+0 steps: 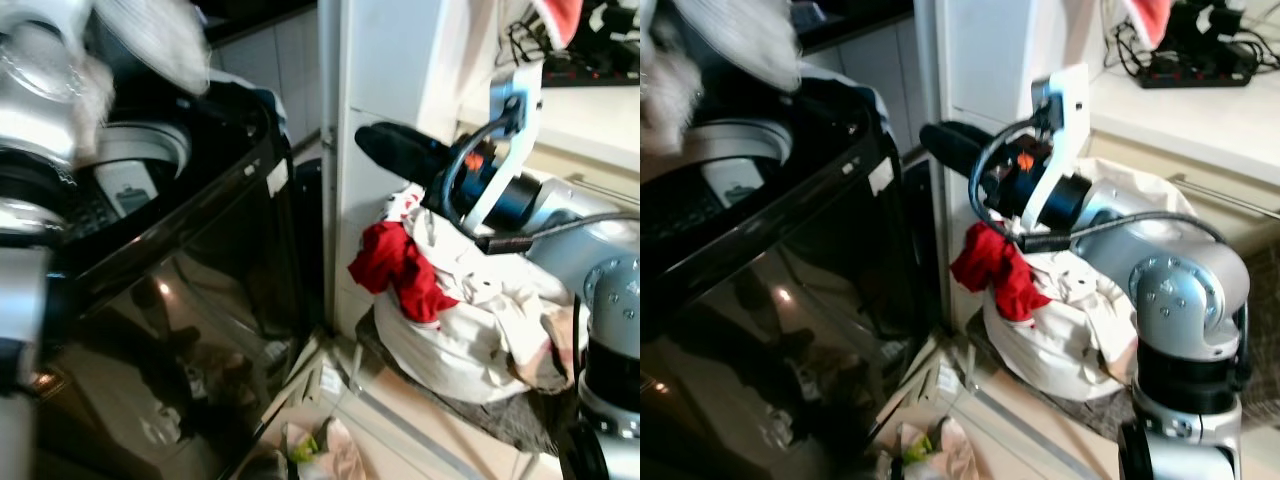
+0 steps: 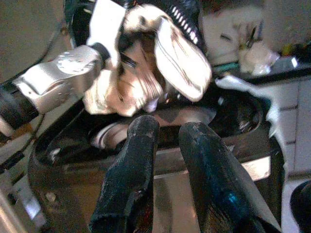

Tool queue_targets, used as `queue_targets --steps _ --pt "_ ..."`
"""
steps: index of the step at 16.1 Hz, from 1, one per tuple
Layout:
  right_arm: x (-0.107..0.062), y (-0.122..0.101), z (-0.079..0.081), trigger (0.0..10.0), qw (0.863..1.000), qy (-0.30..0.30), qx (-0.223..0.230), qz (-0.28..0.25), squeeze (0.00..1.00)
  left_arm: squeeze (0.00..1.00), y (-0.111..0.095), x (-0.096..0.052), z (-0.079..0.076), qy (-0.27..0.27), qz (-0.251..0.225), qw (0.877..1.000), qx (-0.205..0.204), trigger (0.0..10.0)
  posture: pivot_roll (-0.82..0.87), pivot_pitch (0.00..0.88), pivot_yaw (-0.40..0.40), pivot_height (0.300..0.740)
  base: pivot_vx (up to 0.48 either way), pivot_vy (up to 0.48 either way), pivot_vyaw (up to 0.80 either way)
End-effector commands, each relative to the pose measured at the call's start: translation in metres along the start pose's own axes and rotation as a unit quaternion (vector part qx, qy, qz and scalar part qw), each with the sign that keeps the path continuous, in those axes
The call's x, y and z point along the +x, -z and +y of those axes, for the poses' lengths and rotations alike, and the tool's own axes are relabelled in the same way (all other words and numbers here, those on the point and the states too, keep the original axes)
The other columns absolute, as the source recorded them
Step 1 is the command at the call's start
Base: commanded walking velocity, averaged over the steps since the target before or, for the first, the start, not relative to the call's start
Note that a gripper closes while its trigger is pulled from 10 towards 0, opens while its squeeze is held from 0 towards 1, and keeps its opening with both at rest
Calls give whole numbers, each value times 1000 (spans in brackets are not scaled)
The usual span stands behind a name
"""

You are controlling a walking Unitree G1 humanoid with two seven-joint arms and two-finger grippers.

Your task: Clothes washing

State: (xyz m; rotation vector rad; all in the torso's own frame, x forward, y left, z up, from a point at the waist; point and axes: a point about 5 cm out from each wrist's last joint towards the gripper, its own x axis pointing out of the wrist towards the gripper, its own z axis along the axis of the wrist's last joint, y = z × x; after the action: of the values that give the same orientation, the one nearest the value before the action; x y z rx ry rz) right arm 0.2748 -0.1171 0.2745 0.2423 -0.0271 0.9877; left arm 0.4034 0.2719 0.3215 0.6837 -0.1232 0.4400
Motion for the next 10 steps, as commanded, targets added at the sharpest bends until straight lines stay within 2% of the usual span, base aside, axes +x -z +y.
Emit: queue_targets --steps 1,2,3,4,10 --pt "2 1 7 10000 1000 -7 -10 10 0 0 20 -2 -6 5 58 998 -7 10000 -30 0 97 740 0 0 0" --pt "2 2 8 10000 1000 -8 -9 10 0 0 24 -3 -8 8 68 998 -6 10000 -30 0 97 740 0 0 0" --pt "2 3 10 10000 1000 -12 -6 12 0 1000 30 -4 -11 29 82 996 -10 10000 -30 0 95 740 0 0 0" --pt "2 4 11 10000 1000 -17 -4 14 0 1000 35 -5 -15 55 98 993 -20 10000 -24 0 90 740 0 0 0" --pt "4 9 13 10000 999 -22 -3 29 0 1000 47 -7 -14 96 131 987 -7 10000 -17 0 83 740 0 0 0"
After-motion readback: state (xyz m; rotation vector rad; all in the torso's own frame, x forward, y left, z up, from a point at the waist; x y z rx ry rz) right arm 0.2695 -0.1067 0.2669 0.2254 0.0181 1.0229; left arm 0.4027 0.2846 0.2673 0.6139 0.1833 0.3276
